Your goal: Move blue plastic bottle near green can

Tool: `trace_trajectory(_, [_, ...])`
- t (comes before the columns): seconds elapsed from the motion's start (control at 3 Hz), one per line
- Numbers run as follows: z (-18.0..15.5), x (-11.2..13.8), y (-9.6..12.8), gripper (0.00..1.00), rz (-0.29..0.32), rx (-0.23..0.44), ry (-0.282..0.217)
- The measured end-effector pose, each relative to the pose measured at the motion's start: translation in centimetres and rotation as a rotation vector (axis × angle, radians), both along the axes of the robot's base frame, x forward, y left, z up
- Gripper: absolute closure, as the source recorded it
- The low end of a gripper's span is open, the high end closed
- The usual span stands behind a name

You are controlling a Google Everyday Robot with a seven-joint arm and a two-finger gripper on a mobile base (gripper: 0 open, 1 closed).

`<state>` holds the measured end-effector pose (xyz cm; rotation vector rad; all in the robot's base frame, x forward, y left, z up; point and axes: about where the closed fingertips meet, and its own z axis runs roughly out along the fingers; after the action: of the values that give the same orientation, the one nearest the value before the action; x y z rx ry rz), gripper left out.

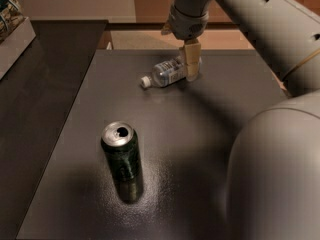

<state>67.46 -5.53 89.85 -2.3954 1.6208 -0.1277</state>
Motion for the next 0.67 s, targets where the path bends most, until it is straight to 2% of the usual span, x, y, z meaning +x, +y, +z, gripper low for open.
trace_trajectory(0.67, [-2.15, 0.87, 0.29, 0.00, 0.020, -0.057, 0.028])
